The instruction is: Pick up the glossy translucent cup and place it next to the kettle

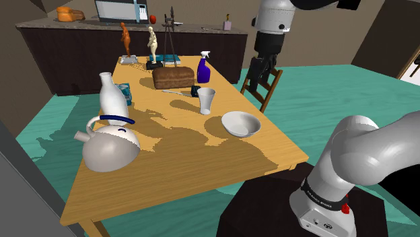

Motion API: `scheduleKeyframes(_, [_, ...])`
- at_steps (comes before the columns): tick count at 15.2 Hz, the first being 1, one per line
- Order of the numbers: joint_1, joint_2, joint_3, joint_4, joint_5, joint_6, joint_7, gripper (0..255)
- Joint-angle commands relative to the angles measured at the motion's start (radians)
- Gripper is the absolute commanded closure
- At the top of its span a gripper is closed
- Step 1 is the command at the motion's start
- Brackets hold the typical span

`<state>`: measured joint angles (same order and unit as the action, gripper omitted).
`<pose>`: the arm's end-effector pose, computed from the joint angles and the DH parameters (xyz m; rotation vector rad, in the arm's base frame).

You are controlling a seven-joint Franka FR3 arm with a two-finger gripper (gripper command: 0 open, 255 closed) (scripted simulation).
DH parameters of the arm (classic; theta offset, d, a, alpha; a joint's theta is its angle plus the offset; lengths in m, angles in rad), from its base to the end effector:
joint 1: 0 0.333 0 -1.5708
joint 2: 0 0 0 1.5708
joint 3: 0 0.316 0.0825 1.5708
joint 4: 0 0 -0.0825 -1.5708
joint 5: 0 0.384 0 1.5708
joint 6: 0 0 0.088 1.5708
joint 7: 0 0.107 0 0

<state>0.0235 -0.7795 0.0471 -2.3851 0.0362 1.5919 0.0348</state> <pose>0.3087 0.0295 0.5763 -3.1389 -0.0329 0.0225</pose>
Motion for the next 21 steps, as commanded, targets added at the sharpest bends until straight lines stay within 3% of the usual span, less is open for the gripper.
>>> scheduleKeyframes(1, [0.000,0.000,0.000,0.000,0.000,0.000,0.000,0])
scheduleKeyframes(12, [-0.035,0.319,-0.181,0.076,0.005,0.275,-0.206,0])
scheduleKeyframes(21, [-0.040,0.647,-0.305,0.268,0.129,0.407,-0.408,0])
